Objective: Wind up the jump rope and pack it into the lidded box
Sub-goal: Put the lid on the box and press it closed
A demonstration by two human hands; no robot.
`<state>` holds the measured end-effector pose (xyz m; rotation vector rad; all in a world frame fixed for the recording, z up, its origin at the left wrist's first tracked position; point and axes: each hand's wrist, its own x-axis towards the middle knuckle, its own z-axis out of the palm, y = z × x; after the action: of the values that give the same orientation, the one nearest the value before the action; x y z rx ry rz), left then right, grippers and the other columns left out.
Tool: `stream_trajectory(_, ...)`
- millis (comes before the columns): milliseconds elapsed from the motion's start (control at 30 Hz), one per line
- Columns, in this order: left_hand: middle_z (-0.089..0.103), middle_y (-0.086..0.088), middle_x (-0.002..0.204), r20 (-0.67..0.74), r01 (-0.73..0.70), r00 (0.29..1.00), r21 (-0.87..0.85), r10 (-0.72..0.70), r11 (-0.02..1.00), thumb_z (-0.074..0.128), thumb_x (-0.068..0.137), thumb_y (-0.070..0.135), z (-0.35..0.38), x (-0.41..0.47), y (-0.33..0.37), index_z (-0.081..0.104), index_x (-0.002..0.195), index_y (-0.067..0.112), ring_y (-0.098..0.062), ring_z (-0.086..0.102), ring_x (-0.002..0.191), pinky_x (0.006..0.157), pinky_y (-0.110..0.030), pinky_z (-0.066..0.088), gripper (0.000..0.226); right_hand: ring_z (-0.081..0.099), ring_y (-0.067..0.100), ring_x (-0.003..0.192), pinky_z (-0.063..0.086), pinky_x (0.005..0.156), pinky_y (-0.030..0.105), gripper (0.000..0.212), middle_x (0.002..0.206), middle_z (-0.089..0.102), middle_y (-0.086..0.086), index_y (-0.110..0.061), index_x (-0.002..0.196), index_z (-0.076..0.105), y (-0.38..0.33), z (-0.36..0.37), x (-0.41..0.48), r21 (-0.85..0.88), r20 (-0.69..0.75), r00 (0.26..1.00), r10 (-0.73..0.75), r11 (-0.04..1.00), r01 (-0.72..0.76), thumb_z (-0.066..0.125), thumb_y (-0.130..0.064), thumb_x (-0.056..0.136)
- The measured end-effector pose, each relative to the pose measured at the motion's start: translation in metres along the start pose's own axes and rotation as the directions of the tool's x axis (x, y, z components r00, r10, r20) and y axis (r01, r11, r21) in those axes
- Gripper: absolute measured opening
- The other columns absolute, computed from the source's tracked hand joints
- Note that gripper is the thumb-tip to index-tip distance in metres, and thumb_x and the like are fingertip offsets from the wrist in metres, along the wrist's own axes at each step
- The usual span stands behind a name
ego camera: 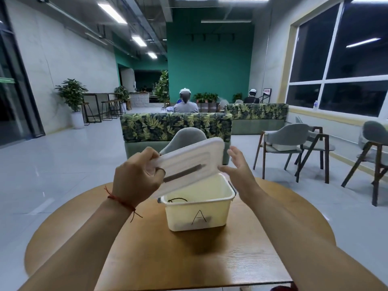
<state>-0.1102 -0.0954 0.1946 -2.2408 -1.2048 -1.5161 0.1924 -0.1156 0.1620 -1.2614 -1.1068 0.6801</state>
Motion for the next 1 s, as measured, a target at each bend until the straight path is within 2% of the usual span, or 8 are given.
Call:
stream_trajectory(100, 0.078, -0.002, 0.095, -0.009, -0.03, 1.0, -0.096, 0.029, 0.995, 0.083, 0.08, 0.01, 0.004, 0.014, 0.01, 0.072, 0.104, 0.017, -0.029, 0.072, 0.084, 0.07, -0.032, 0.053, 0.027, 0.066, 0.029, 0.117, 0.056, 0.084, 0.027, 0.043, 0.128, 0.068, 0.017, -0.015, 0.142, 0.055, -0.011, -0.018, 0.01, 0.125, 0.016, 1.0, -0.013, 0.992, 0.011, 0.067, -0.003, 0.102)
stream_trajectory(233, 0.066, -0.001, 0.126, 0.014, 0.188, 0.982, -0.259, -0.191, 0.947, 0.076, 0.096, 0.02, 0.028, 0.034, -0.004, 0.06, 0.136, 0.016, -0.021, 0.062, 0.108, 0.088, -0.036, 0.053, 0.043, 0.066, 0.032, 0.106, 0.056, 0.09, 0.05, 0.015, 0.135, 0.068, 0.03, -0.024, 0.117, 0.065, -0.007, -0.031, 0.025, 0.211, -0.085, 0.996, -0.008, 0.977, 0.026, 0.069, -0.014, 0.106)
stream_trajectory(333, 0.064, -0.007, 0.135, 0.319, 0.619, 0.785, -0.365, -0.531, 0.696, 0.059, 0.107, 0.035, 0.053, 0.038, -0.02, 0.051, 0.14, 0.019, -0.031, 0.065, 0.113, 0.097, -0.055, 0.061, 0.037, 0.07, 0.041, 0.111, 0.059, 0.091, 0.053, 0.012, 0.137, 0.07, 0.023, -0.028, 0.114, 0.064, 0.004, -0.033, 0.04, 0.252, -0.15, 0.981, 0.125, 0.964, -0.084, 0.068, -0.019, 0.108)
stream_trajectory(400, 0.068, -0.01, 0.124, 0.495, 0.759, 0.65, -0.379, -0.577, 0.53, 0.052, 0.111, 0.032, 0.071, 0.031, -0.027, 0.054, 0.134, 0.02, -0.037, 0.069, 0.11, 0.089, -0.063, 0.065, 0.026, 0.072, 0.043, 0.116, 0.062, 0.09, 0.054, 0.013, 0.132, 0.073, 0.016, -0.03, 0.114, 0.064, 0.013, -0.03, 0.05, 0.22, -0.171, 0.957, 0.236, 0.955, -0.196, 0.065, -0.018, 0.109)
stream_trajectory(600, 0.074, -0.007, 0.096, 0.552, 0.725, 0.597, -0.063, -0.581, 0.685, 0.043, 0.107, 0.022, 0.122, 0.016, -0.047, 0.069, 0.111, 0.008, -0.026, 0.067, 0.075, 0.059, -0.032, 0.049, 0.03, 0.068, 0.027, 0.078, 0.051, 0.06, 0.03, 0.024, 0.111, 0.078, 0.023, -0.009, 0.103, 0.073, 0.052, -0.013, 0.062, -0.021, -0.119, 0.906, 0.406, 0.911, -0.411, 0.052, 0.002, 0.099)
stream_trajectory(767, 0.072, -0.013, 0.092, 0.593, 0.696, 0.547, 0.07, -0.591, 0.715, 0.041, 0.099, 0.039, 0.172, -0.005, -0.101, 0.064, 0.091, 0.017, -0.04, 0.068, 0.088, 0.071, -0.042, 0.059, 0.033, 0.07, 0.03, 0.093, 0.053, 0.072, 0.037, 0.03, 0.112, 0.073, 0.019, -0.009, 0.114, 0.071, 0.074, -0.007, 0.065, -0.375, -0.098, 0.908, 0.406, 0.831, -0.412, 0.067, -0.026, 0.089)
stream_trajectory(900, 0.072, -0.003, 0.084, 0.619, 0.684, 0.535, 0.082, -0.575, 0.725, 0.04, 0.105, 0.022, 0.169, -0.011, -0.094, 0.067, 0.08, 0.018, -0.029, 0.063, 0.083, 0.07, -0.036, 0.047, 0.037, 0.066, 0.036, 0.113, 0.062, 0.089, 0.044, 0.067, 0.129, 0.065, 0.012, -0.013, 0.134, 0.066, 0.087, -0.002, 0.07, -0.691, -0.141, 0.912, 0.384, 0.622, -0.368, 0.054, -0.056, 0.084)
stream_trajectory(1000, 0.074, 0.001, 0.084, 0.632, 0.694, 0.534, 0.051, -0.561, 0.718, 0.041, 0.102, 0.014, 0.173, -0.017, -0.104, 0.069, 0.083, 0.021, -0.023, 0.063, 0.08, 0.068, -0.032, 0.046, 0.035, 0.056, 0.037, 0.129, 0.056, 0.098, 0.044, 0.072, 0.142, 0.057, 0.013, -0.013, 0.148, 0.057, 0.095, 0.001, 0.07, -0.782, -0.147, 0.928, 0.342, 0.535, -0.32, 0.051, -0.062, 0.095)
